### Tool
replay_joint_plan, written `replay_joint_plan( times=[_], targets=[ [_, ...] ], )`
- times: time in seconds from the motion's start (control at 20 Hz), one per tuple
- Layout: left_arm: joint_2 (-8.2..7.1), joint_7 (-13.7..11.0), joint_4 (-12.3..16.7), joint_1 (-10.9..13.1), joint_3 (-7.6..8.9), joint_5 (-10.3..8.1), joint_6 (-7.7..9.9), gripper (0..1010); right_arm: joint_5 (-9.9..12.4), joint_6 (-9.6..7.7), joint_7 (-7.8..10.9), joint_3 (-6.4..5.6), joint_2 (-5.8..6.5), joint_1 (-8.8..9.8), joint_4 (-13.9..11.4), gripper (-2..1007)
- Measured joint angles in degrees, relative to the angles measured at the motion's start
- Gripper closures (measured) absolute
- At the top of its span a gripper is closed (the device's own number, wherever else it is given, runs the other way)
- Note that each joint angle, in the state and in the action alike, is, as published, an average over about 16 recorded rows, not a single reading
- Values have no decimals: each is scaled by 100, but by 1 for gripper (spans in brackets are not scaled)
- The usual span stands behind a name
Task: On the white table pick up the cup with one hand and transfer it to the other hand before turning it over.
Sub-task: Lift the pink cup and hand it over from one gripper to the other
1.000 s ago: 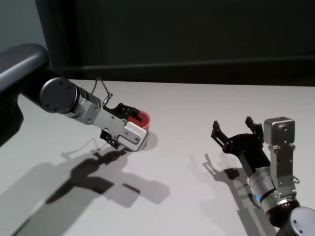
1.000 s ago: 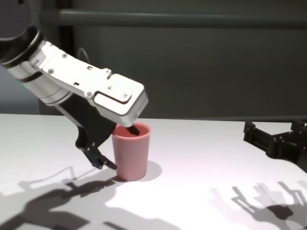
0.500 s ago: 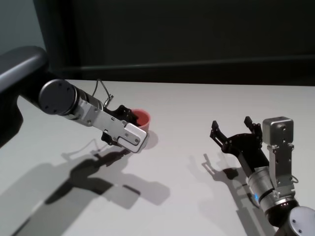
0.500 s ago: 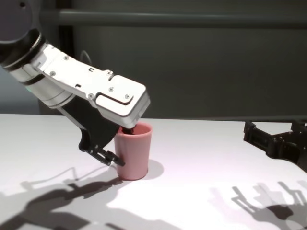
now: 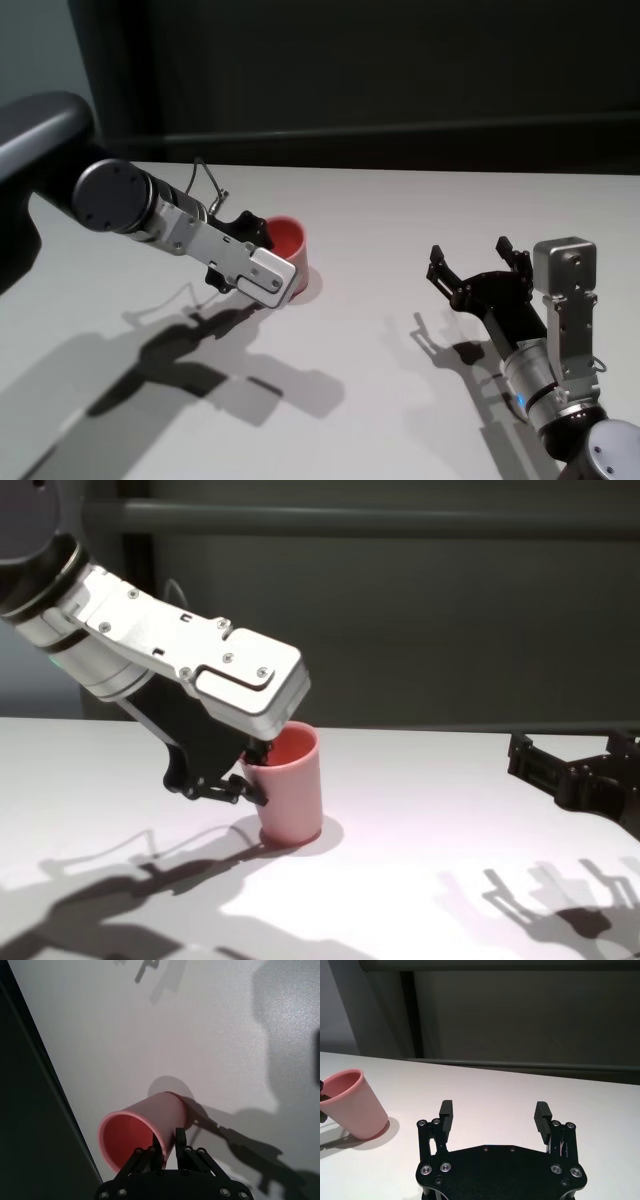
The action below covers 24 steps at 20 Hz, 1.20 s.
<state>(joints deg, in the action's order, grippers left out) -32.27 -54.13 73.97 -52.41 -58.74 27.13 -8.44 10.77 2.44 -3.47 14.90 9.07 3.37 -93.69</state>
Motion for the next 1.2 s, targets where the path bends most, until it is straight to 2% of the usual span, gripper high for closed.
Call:
replay_joint_plan(
  times=[0.25,0.5,0.9,1.2],
  targets=[
    [-31,96,28,50,83,-171,-7,890,0,0,0,0,0,0,0,3],
    [-57,288,68,178,292,-482,-19,950,0,0,0,0,0,0,0,3],
    [-35,734,153,569,874,-1274,-33,960,0,0,0,0,0,0,0,3],
    [81,967,182,907,1304,-1927,-29,960,0,0,0,0,0,0,0,3]
  ],
)
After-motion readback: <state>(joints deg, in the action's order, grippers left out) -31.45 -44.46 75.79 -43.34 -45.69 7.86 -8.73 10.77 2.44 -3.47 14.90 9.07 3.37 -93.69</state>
